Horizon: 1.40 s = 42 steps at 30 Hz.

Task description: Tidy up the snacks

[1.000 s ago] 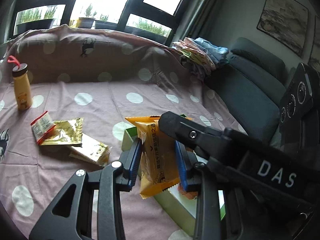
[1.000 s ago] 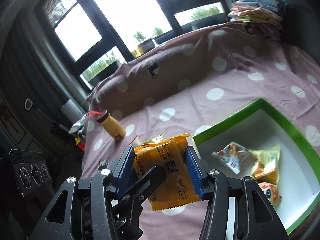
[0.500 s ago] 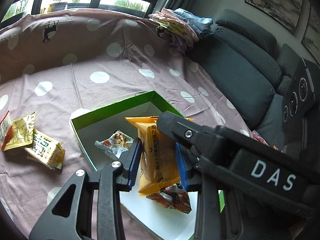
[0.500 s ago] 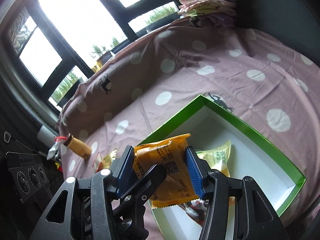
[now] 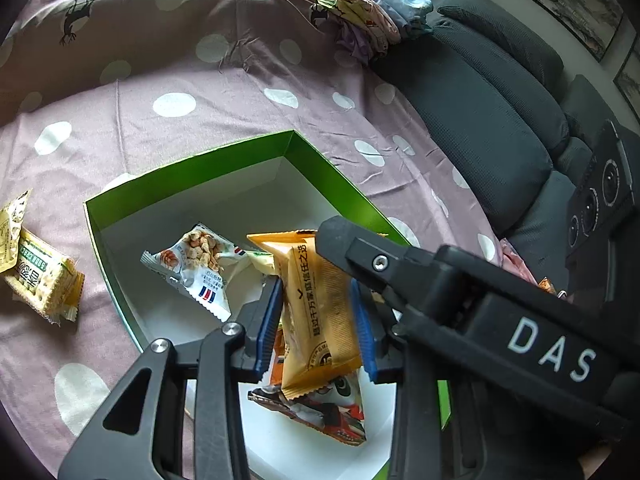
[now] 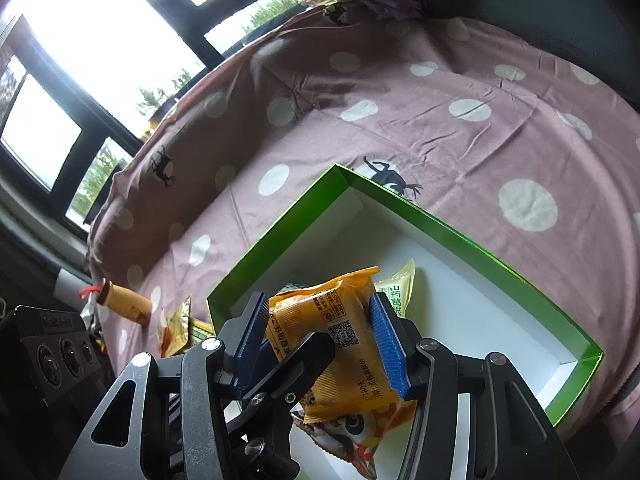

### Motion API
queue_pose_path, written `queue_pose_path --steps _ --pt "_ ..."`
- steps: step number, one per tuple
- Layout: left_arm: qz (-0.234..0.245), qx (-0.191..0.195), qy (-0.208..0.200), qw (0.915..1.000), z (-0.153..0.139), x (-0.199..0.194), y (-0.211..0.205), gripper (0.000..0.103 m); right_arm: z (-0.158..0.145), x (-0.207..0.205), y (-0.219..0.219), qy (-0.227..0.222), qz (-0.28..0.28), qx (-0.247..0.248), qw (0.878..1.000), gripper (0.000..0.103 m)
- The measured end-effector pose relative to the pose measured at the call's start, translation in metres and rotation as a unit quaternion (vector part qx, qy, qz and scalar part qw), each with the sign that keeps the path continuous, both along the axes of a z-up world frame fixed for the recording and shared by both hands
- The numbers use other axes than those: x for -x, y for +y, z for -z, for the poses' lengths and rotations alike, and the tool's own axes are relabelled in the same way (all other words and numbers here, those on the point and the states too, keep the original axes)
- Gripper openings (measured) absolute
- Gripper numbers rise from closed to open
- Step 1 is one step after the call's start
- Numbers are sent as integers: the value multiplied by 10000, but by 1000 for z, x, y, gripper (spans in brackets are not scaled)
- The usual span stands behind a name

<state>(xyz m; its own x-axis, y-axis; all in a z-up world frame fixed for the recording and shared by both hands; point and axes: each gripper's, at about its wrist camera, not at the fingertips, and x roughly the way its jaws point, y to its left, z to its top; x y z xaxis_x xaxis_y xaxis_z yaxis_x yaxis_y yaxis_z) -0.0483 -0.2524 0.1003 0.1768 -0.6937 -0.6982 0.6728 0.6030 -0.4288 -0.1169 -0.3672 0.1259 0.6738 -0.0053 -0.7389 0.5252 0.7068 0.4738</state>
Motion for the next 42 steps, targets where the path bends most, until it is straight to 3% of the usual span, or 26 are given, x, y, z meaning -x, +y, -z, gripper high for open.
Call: queue_pose_path --steps 14,28,32,33,35,37,42 --pt "55 -130 426 9990 21 -4 -16 34 19 -3 -15 428 322 -186 9984 56" --pt "-44 17 762 9971 29 -4 -10 35 23 -5 -16 663 540 -78 9963 56" --pt "-235 67 545 9982 16 2 10 37 15 -6 -8 563 535 116 9969 56" --pt "-332 78 442 9984 11 3 17 39 11 -6 -5 478 481 142 9976 59" --pt "-514 106 243 9983 1 5 36 63 5 -6 2 344 430 256 9982 65" --pt "-772 110 55 9969 -6 7 59 73 -1 -8 8 289 428 434 9977 70" --pt "-1523 -91 -4 9883 -14 2 124 78 -11 -18 31 227 198 875 9957 75"
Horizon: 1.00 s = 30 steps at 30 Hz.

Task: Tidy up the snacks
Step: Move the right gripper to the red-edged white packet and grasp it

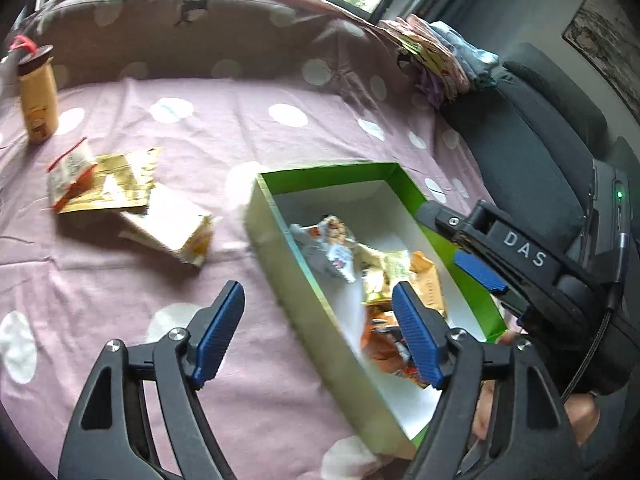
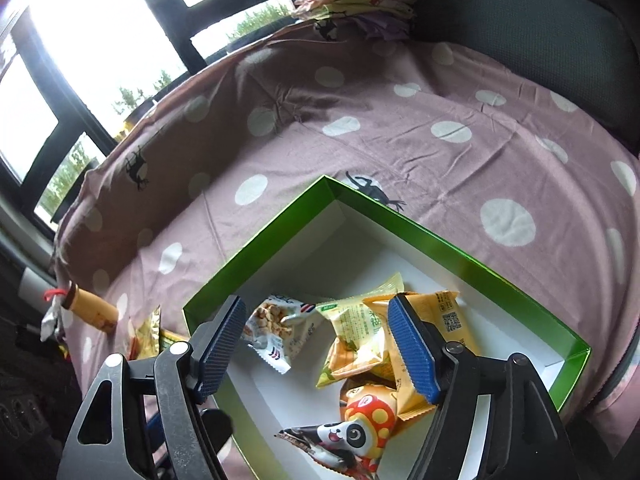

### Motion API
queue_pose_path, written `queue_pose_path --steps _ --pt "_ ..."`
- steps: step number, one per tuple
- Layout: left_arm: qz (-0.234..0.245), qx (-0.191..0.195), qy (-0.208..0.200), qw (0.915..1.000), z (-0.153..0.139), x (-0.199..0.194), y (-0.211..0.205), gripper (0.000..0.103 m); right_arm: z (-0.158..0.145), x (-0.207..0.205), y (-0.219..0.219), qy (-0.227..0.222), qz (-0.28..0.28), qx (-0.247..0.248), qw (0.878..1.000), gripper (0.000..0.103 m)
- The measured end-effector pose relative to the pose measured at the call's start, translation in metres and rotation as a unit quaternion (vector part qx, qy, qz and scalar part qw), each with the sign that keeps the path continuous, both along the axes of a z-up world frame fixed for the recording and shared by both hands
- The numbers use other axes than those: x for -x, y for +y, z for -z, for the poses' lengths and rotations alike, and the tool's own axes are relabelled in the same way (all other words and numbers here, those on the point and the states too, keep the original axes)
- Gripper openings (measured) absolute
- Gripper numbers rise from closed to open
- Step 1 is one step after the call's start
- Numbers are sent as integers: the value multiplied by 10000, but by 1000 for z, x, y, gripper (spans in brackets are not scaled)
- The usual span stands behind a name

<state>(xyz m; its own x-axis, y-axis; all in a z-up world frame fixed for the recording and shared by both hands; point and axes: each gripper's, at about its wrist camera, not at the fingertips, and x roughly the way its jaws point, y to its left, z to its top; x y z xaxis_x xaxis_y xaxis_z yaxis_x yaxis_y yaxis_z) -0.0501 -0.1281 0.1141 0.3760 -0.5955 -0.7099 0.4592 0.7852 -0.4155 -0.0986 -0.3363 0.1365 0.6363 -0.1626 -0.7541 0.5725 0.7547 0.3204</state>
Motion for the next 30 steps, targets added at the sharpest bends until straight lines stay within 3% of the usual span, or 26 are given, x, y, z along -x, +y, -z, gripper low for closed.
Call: queue_pose_path --steps 3,6,10,14,17,21,25,30 --pt "-784 -249 -239 9963 -2 -1 51 84 -4 -7 15 -66 -269 143 9995 75" --pt "-1601 -319 -272 9862 4 -3 102 88 -8 -13 30 -123 -483 246 9985 75" --pt "-2198 -479 -199 9742 19 -15 146 88 -12 -21 54 -301 -890 260 9952 75" --pt "-2644 -562 47 9628 37 -27 182 88 -11 -33 80 -628 -1554 -109 9858 76" --pt "-2916 -511 327 9546 42 -31 204 88 -3 -47 102 -637 -1931 -324 9786 76" --pt "-3131 -463 242 9483 31 -25 228 88 14 -71 132 -292 -2273 -139 9733 82" --pt "-3469 -477 239 9364 34 -22 256 88 33 -100 157 303 -2414 172 9698 82" --pt "-3711 -299 615 9261 50 -29 278 88 39 -131 172 338 -2587 -182 9652 82"
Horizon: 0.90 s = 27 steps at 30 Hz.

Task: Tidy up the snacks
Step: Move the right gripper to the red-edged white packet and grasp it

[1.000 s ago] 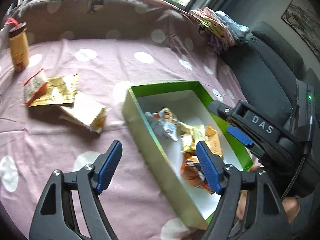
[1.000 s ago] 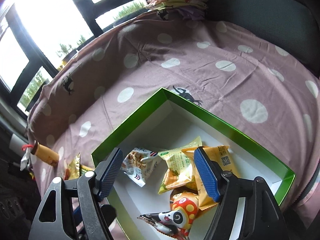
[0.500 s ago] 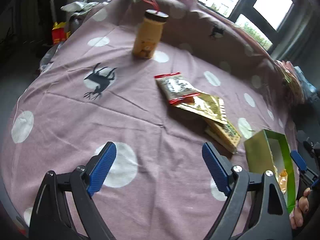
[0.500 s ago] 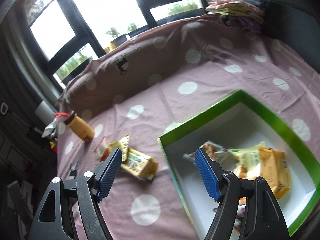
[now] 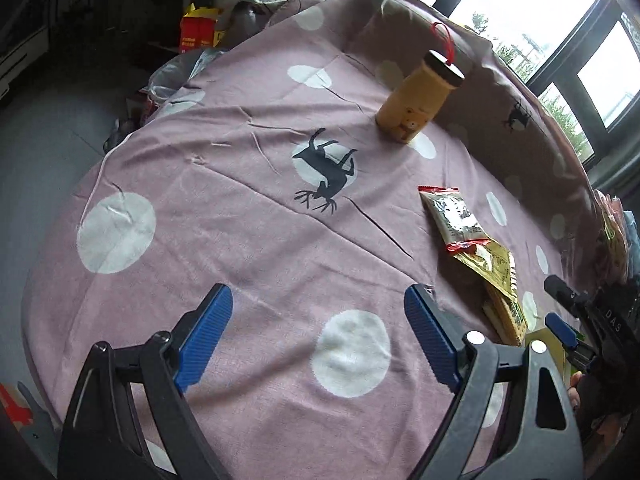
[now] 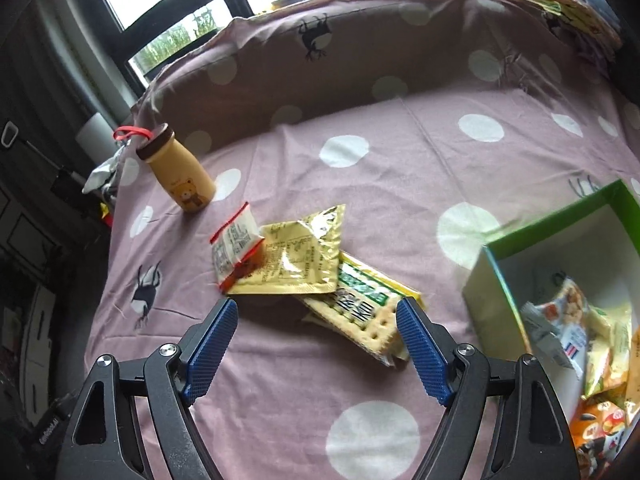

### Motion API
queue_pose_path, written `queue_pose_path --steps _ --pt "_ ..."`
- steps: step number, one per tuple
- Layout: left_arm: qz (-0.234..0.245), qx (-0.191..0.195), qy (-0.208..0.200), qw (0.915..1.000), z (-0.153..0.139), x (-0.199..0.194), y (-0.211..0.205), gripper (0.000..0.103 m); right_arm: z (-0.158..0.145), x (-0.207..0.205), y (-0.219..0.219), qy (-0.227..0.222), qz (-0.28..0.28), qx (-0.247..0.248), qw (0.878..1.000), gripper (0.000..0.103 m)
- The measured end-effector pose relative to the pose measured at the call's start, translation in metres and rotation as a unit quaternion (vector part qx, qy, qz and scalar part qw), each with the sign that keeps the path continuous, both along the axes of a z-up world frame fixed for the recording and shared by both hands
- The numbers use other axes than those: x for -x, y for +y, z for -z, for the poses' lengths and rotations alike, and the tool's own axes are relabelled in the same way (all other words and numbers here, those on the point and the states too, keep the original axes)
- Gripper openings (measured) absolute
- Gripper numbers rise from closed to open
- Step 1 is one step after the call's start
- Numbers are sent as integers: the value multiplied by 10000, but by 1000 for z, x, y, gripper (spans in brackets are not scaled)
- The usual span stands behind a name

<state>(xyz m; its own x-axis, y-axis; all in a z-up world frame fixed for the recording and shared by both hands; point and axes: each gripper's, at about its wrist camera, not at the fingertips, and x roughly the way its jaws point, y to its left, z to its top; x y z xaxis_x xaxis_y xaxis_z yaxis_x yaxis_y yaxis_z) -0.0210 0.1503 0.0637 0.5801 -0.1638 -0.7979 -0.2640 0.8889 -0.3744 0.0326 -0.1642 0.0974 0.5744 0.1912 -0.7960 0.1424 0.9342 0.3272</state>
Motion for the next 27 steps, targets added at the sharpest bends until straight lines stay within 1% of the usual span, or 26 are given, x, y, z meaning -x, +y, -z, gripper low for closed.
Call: queue_pose_path --steps 1,3,4,5,6,7,8,10,12,13,16,18,21,22,24,27 --pt "2 30 9 10000 1 0 1 88 -1 -7 4 11 -10 -72 10000 82" --pt "7 86 16 10000 1 -1 0 88 -5 -22 19 -122 -154 32 9998 82" --pt "41 101 11 9999 1 -2 -2 88 -7 -30 31 -229 -225 249 9992 82" --pt "95 104 11 9999 1 -2 -3 88 -8 -39 45 -322 -245 609 9973 82" --pt "120 111 21 9999 1 -3 -3 88 -7 -49 62 -396 -343 1062 9930 82" --pt "121 119 37 9998 2 -4 -3 88 -2 -58 80 -414 -554 1457 9869 82" --pt "114 132 53 9998 2 -4 -2 88 6 -68 96 -370 -809 1742 9807 82" --pt "71 217 46 9997 2 -3 3 88 25 -86 120 -171 -1230 2087 9701 82" --pt "6 326 22 9995 1 -2 9 88 41 -100 131 1 -1206 2513 9604 82" --pt "7 364 16 9993 1 -1 11 88 47 -104 133 36 -1197 2621 9576 82" --pt "21 416 16 9991 1 -2 12 88 64 -111 131 287 -1461 2569 9549 82" --pt "45 408 52 9991 2 -3 11 88 69 -108 129 223 -1562 2645 9514 82" --pt "94 324 64 9994 1 -3 6 88 68 -95 130 100 -1666 2821 9448 68" --pt "115 312 60 9994 1 -2 5 88 67 -90 129 71 -1686 2802 9450 68" --pt "152 309 59 9994 1 -2 2 88 64 -80 126 18 -1646 2618 9510 68" --pt "180 300 99 9993 3 -2 1 88 56 -69 117 64 -1566 2175 9634 68"
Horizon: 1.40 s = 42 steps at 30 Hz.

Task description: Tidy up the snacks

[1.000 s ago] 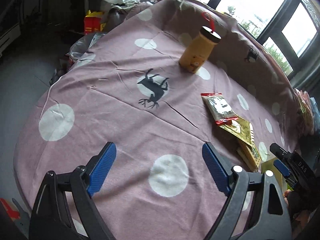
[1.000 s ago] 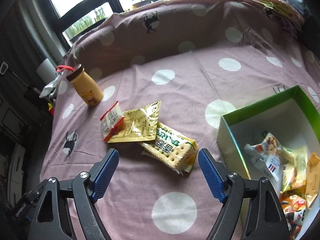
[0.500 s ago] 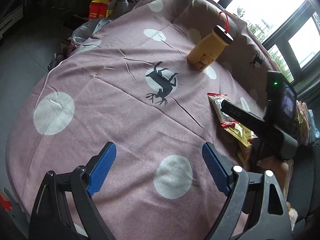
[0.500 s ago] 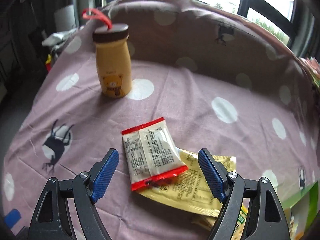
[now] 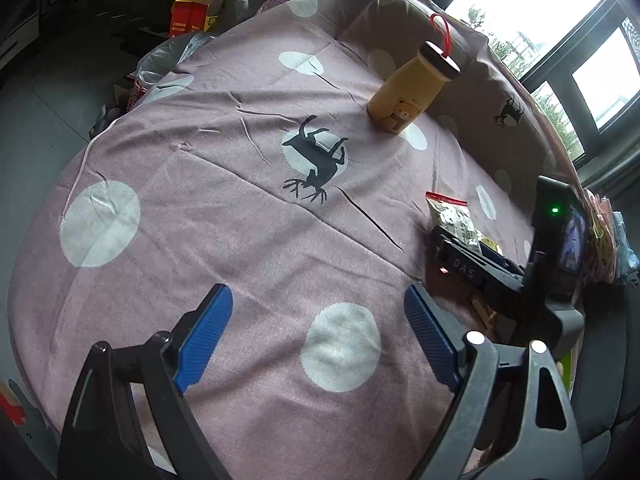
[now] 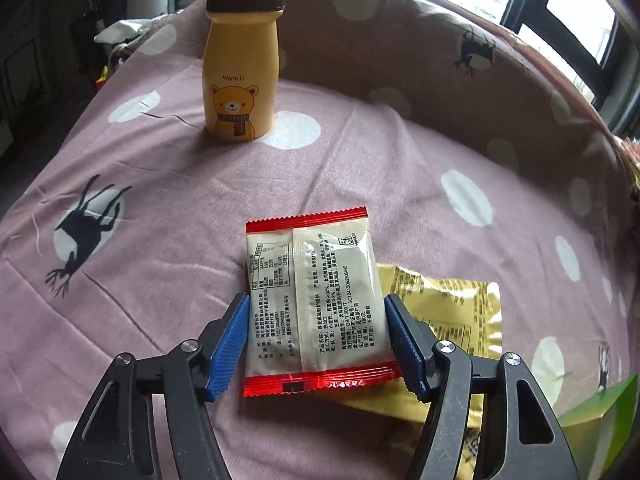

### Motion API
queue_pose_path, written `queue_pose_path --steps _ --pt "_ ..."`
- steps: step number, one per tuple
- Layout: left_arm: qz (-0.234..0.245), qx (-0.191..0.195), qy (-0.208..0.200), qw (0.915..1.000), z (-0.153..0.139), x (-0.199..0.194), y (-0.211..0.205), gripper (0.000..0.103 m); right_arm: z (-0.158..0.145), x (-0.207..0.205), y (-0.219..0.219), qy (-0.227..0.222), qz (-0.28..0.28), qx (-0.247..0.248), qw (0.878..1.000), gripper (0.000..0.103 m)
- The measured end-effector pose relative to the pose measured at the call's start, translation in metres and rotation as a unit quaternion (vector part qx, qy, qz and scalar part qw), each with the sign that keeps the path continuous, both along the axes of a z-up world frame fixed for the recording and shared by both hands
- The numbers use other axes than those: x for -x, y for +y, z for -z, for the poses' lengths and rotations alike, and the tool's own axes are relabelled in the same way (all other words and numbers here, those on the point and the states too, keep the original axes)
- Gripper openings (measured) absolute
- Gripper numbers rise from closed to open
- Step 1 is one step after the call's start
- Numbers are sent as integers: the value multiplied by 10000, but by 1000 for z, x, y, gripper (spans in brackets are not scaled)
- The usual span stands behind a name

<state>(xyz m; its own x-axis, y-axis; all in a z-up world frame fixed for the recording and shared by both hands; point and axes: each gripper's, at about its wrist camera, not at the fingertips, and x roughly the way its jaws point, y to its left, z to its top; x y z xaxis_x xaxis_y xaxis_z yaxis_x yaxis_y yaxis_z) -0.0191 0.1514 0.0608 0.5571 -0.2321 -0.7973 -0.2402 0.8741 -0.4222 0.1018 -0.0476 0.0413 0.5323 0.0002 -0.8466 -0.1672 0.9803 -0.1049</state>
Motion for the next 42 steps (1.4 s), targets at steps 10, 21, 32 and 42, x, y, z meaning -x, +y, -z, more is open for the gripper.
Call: queue_pose_path --steps 10,21,32,42 --pt "57 -179 131 9997 5 -1 -9 88 -38 77 -43 575 411 -1449 9869 68" --pt "276 -621 223 9974 8 -3 -36 88 3 115 -66 1495 964 -1933 9649 68" --pt "1057 -424 348 9929 14 -3 -74 82 -16 119 -110 1026 1364 -2814 9443 68" --pt "1890 -50 603 9801 27 -2 -120 76 -12 117 -120 997 1366 -3232 9311 58"
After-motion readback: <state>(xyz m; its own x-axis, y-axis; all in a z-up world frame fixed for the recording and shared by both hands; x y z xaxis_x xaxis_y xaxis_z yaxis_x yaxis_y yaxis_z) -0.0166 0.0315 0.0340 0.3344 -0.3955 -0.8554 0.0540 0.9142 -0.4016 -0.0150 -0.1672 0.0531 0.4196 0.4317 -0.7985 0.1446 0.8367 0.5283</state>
